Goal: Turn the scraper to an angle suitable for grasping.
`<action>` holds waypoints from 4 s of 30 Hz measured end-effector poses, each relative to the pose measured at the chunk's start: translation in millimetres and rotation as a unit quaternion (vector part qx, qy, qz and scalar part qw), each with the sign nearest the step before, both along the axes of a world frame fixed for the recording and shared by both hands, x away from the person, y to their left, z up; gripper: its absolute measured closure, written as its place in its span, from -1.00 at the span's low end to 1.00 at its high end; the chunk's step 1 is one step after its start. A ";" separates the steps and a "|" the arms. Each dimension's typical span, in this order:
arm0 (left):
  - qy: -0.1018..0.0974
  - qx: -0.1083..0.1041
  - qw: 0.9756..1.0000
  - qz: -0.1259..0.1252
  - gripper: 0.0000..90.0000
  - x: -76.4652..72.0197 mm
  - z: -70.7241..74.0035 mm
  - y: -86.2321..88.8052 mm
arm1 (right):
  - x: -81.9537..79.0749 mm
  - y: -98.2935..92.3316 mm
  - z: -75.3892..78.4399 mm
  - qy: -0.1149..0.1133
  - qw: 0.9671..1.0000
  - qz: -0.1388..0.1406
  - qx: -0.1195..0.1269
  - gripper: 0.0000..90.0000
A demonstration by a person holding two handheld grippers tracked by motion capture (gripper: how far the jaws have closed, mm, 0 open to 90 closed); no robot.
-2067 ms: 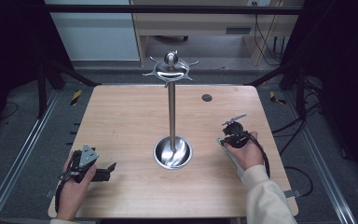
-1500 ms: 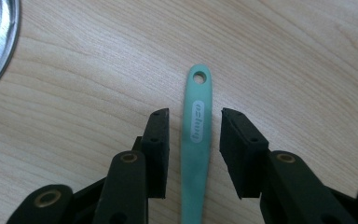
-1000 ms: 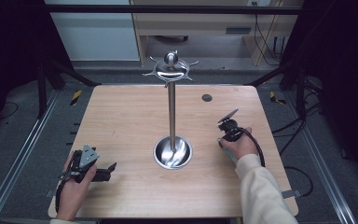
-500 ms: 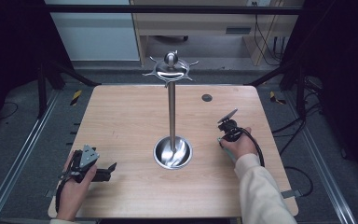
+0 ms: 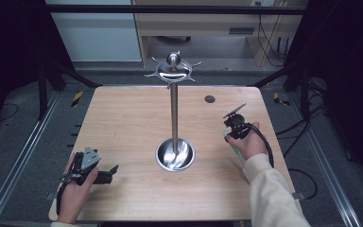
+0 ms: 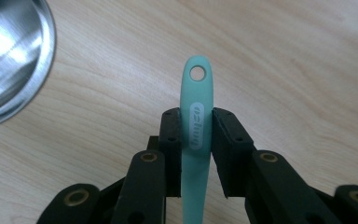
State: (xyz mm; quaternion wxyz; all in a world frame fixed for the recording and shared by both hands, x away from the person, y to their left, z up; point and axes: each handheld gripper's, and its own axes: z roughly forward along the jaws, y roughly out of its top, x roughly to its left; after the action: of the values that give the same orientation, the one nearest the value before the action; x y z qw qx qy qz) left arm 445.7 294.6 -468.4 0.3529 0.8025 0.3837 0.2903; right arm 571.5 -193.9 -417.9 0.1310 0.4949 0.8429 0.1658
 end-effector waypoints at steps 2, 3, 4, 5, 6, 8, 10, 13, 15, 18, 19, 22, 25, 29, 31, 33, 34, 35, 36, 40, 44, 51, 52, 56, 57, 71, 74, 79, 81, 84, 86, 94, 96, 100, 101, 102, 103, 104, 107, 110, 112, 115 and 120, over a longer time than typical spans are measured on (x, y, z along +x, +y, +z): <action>0.000 0.000 1.000 0.000 -0.94 0.0 0.0 0.1 | -1.7 0.7 8.5 -0.011 1.000 0.001 0.001 0.65; 0.000 0.000 1.000 0.000 -0.94 0.0 0.0 0.1 | -2.6 0.8 13.8 -0.015 1.000 0.003 0.002 0.65; 0.000 0.000 1.000 0.000 -0.94 -0.1 0.0 0.1 | -3.8 1.6 18.8 -0.020 1.000 0.002 0.002 0.65; 0.000 0.000 1.000 0.000 -0.94 -0.1 0.0 0.0 | -4.7 1.4 23.6 -0.027 1.000 0.007 0.004 0.65; 0.001 0.000 1.000 0.000 -0.94 -0.1 0.0 0.0 | -5.6 1.4 28.3 -0.034 0.999 0.011 0.003 0.65; 0.001 0.000 1.000 0.000 -0.94 0.0 -0.1 0.1 | -7.1 2.8 33.6 -0.036 0.999 0.008 0.006 0.65; 0.001 0.000 1.000 0.000 -0.94 0.0 -0.1 0.0 | -9.9 3.4 47.6 -0.054 0.998 0.018 0.009 0.65; 0.001 0.000 1.000 0.000 -0.94 0.0 -0.1 0.2 | -12.6 4.2 59.0 -0.066 0.997 0.022 0.013 0.65; 0.001 0.000 1.000 0.001 -0.94 0.1 -0.2 0.3 | -15.7 4.7 69.5 -0.078 0.996 0.023 0.020 0.65; 0.001 0.000 1.000 0.000 -0.94 -0.2 0.0 0.2 | -20.3 5.1 82.0 -0.094 0.995 0.029 0.029 0.65; 0.001 0.000 1.000 0.000 -0.94 -0.2 0.0 0.2 | -20.3 5.1 82.0 -0.094 0.995 0.029 0.029 0.65; 0.001 0.001 1.000 0.000 -0.94 -0.4 -0.2 0.0 | -25.8 5.4 96.3 -0.114 0.992 0.040 0.035 0.65; 0.001 0.001 1.000 0.000 -0.94 -0.2 -0.2 0.1 | -29.5 5.2 105.5 -0.125 0.990 0.045 0.043 0.65; 0.002 0.000 1.000 0.001 -0.94 -0.2 -0.3 0.3 | -33.7 4.4 116.3 -0.138 0.988 0.048 0.057 0.65; 0.001 0.000 1.000 0.001 -0.94 -0.2 -0.2 0.4 | -38.9 3.3 129.3 -0.155 0.984 0.053 0.071 0.65; 0.001 0.001 1.000 0.001 -0.94 -0.2 -0.2 0.4 | -42.4 3.4 136.7 -0.164 0.982 0.056 0.076 0.65; 0.001 0.001 1.000 0.001 -0.94 -0.2 -0.2 0.4 | -44.4 3.6 140.9 -0.171 0.980 0.059 0.079 0.65; 0.001 0.001 1.000 0.001 -0.94 -0.2 -0.2 0.4 | -46.5 3.8 145.1 -0.176 0.979 0.062 0.082 0.65; 0.001 0.001 1.000 0.001 -0.94 -0.2 -0.2 0.5 | -46.5 3.8 145.1 -0.176 0.979 0.062 0.082 0.65; 0.001 0.001 1.000 0.001 -0.94 -0.3 -0.1 0.4 | -54.8 6.1 160.5 -0.195 0.974 0.070 0.088 0.65; 0.001 0.000 1.000 0.002 -0.94 -0.2 -0.2 0.5 | -62.2 9.0 175.2 -0.212 0.970 0.079 0.091 0.65; 0.001 0.001 1.000 0.001 -0.94 -0.3 -0.1 0.4 | -71.5 10.7 191.9 -0.235 0.963 0.084 0.103 0.65; 0.000 0.001 1.000 0.001 -0.94 -0.4 0.0 0.4 | -74.4 10.7 196.5 -0.241 0.960 0.087 0.109 0.65; 0.000 0.000 1.000 0.002 -0.94 -0.3 -0.1 0.5 | -78.7 11.3 202.5 -0.251 0.957 0.092 0.114 0.65; 0.000 0.000 1.000 0.002 -0.94 -0.3 -0.1 0.5 | -79.9 11.4 204.2 -0.252 0.956 0.093 0.115 0.65; 0.000 0.000 1.000 0.002 -0.94 -0.4 0.0 0.7 | -96.1 14.8 225.5 -0.284 0.943 0.110 0.132 0.65; 0.000 0.001 1.000 0.002 -0.94 -0.5 0.1 0.8 | -98.0 15.1 228.3 -0.287 0.942 0.111 0.134 0.65; -0.001 0.000 1.000 0.002 -0.94 -0.4 0.0 0.9 | -102.7 15.2 235.3 -0.298 0.937 0.116 0.138 0.65; 0.000 0.001 1.000 0.002 -0.94 -0.5 0.0 0.9 | -106.4 15.6 239.7 -0.303 0.934 0.118 0.145 0.65; 0.000 0.001 1.000 0.002 -0.94 -0.9 0.1 1.2 | -108.4 16.4 242.1 -0.308 0.932 0.121 0.146 0.65; 0.000 0.000 1.000 0.002 -0.94 -1.2 0.1 1.3 | -111.0 18.3 245.9 -0.314 0.929 0.125 0.149 0.65; 0.000 -0.001 1.000 0.003 -0.94 -1.1 0.2 1.3 | -116.8 21.2 254.6 -0.328 0.922 0.131 0.158 0.65; -0.001 -0.001 1.000 0.004 -0.94 -1.1 0.1 1.3 | -117.8 21.6 255.6 -0.329 0.922 0.132 0.159 0.65; -0.001 -0.001 1.000 0.004 -0.94 -1.2 0.1 1.5 | -121.9 22.9 260.6 -0.334 0.917 0.139 0.166 0.65; -0.001 -0.001 1.000 0.004 -0.94 -1.1 0.1 1.5 | -121.9 22.9 260.6 -0.334 0.917 0.139 0.166 0.65; 0.000 0.000 1.000 0.003 -0.94 -1.0 0.3 1.5 | -122.6 23.1 261.2 -0.335 0.917 0.140 0.166 0.65; 0.001 0.000 1.000 0.003 -0.94 -1.0 0.3 1.5 | -124.9 23.9 262.7 -0.338 0.915 0.142 0.168 0.65; 0.000 0.000 1.000 0.003 -0.94 -1.2 0.0 1.0 | -125.7 24.2 263.0 -0.340 0.914 0.143 0.169 0.65; -0.001 -0.001 1.000 0.004 -0.94 -1.5 0.0 1.2 | -128.0 24.8 263.9 -0.342 0.913 0.146 0.170 0.65; -0.001 -0.001 1.000 0.004 -0.94 -1.3 -0.1 1.7 | -131.7 26.5 265.1 -0.348 0.909 0.150 0.175 0.65; -0.001 -0.001 1.000 0.004 -0.94 -1.3 -0.1 1.4 | -133.2 27.6 265.5 -0.350 0.907 0.152 0.176 0.65; 0.000 -0.001 1.000 0.003 -0.94 -1.3 0.0 1.1 | -134.9 29.4 265.9 -0.353 0.905 0.154 0.179 0.65; 0.000 -0.001 1.000 0.004 -0.94 -1.2 0.1 1.5 | -137.7 31.1 267.1 -0.355 0.903 0.159 0.181 0.65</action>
State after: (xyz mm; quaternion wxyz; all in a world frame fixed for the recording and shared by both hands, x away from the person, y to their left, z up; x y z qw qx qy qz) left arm 444.4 296.0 -468.3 0.3524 0.8009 0.3867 0.2915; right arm 433.8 -162.8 -150.8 0.3016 0.2773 0.7636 0.4990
